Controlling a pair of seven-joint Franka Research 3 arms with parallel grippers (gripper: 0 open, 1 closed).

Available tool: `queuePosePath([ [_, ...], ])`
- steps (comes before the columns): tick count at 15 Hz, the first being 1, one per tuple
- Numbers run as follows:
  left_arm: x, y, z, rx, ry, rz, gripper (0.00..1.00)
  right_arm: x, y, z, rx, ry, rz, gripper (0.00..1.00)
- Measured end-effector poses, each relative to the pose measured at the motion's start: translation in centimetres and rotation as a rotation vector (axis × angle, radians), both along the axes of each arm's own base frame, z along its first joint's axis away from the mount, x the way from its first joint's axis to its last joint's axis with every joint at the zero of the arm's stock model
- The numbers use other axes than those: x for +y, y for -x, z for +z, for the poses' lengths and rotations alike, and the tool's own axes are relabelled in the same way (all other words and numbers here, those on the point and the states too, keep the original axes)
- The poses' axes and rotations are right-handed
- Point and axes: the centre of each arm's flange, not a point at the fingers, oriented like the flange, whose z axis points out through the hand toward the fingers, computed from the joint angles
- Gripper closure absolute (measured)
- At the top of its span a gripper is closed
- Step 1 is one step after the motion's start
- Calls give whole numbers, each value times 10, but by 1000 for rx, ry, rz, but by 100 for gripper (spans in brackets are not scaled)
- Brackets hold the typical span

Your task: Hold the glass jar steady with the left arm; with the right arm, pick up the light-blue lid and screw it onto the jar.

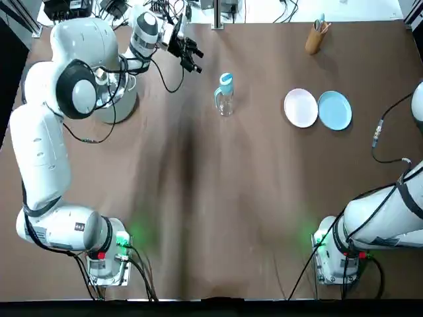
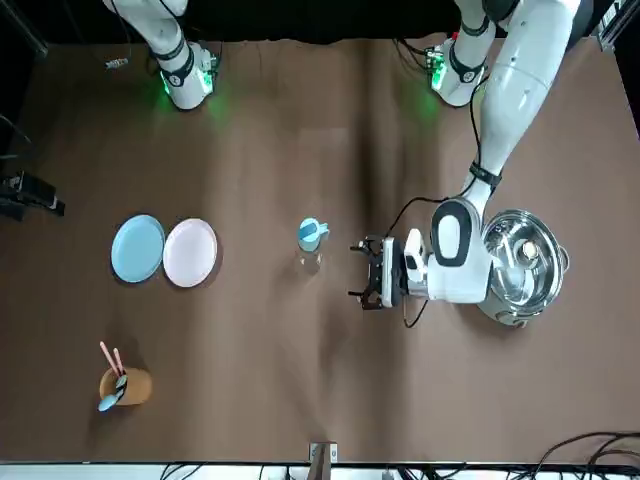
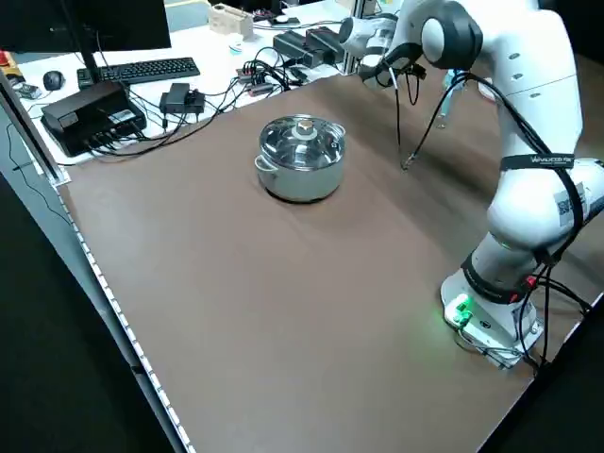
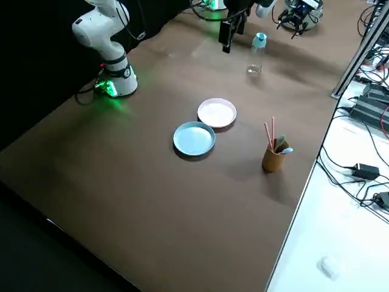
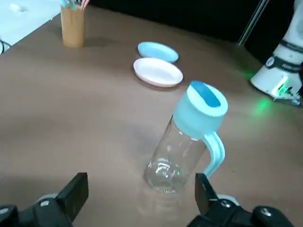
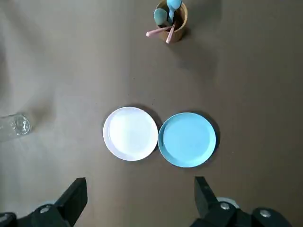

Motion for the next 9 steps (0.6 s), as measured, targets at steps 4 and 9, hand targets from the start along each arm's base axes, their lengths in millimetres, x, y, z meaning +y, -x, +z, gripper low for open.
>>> queuePosePath([
  [4,23,11,11,-66,-103,64,0,2,0,0,0,0,3,0],
  [9,47,15,36,20,-200,171,0,3,0,0,0,0,4,0],
])
